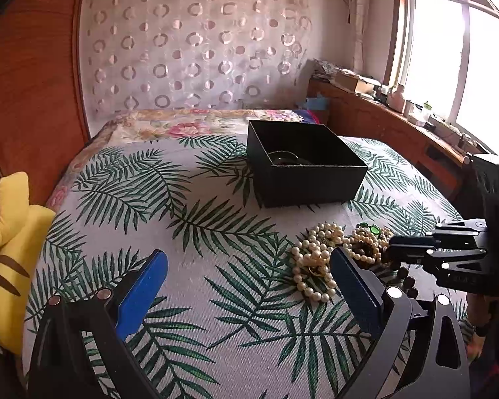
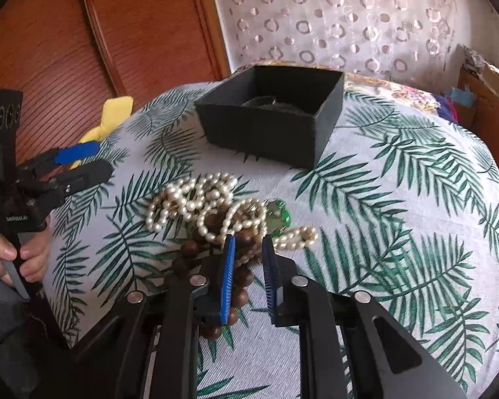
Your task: Organize jewelry
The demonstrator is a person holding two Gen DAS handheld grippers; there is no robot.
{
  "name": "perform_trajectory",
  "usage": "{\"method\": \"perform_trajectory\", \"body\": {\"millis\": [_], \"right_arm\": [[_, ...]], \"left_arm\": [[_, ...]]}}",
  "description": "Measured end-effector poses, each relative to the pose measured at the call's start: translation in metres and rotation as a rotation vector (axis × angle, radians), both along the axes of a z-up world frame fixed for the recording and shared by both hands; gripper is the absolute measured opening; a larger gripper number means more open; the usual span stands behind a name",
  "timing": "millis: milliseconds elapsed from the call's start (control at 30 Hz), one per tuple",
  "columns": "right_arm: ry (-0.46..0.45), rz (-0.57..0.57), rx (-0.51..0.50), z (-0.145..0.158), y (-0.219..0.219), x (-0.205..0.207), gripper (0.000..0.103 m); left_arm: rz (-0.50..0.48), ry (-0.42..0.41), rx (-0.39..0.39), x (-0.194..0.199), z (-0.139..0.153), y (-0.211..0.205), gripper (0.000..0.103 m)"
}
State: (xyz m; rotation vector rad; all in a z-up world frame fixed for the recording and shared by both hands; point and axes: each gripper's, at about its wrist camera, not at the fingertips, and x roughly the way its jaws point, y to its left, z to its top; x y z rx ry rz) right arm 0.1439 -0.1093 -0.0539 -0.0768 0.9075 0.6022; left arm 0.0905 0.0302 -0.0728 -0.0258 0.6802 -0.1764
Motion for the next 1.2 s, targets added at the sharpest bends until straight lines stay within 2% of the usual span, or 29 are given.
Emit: {"method": "perform_trajectory", "body": {"millis": [133,433,467,533,800,1033,1200], "right_arm": [[-0.03,0.01,-0.025,0.0,0.002,-0.003,0.013],[-0.1,-0.014,0.059,0.028,-0.01,-0.005,0.012],[-0.105,-0.016,0.061,0.031,-0.01,-0.005,0.005],[-0.112,-0.015,0.058,0.035,-0.011,-0.004,0.005],[-0.114,-0.014,0.05,0.029,-0.017,-0.006,0.005],[-0.196,-0.005,0.102,0.059,-0.025,-0.015,0.005],[-0.248,-0.007,0.101,0.081,-0.027,-0.018,0.005]], "left_arm": [[-0.002,0.004,-0.001,-0.001,-0.001,-0.002,0.094],[-0.01,0.015,0.004,0.001,-0.004,-0.006,0.094],[-0.012,0.017,0.006,0.001,-0.005,-0.007,0.094],[-0.015,0.021,0.008,0.001,-0.006,-0.008,0.094],[-0.023,0.031,0.011,0.001,-0.01,-0.011,0.094],[-0.036,0.04,0.017,0.0,-0.012,-0.016,0.094],[-0.051,0.055,0.022,0.001,-0.014,-0.02,0.094]]}}
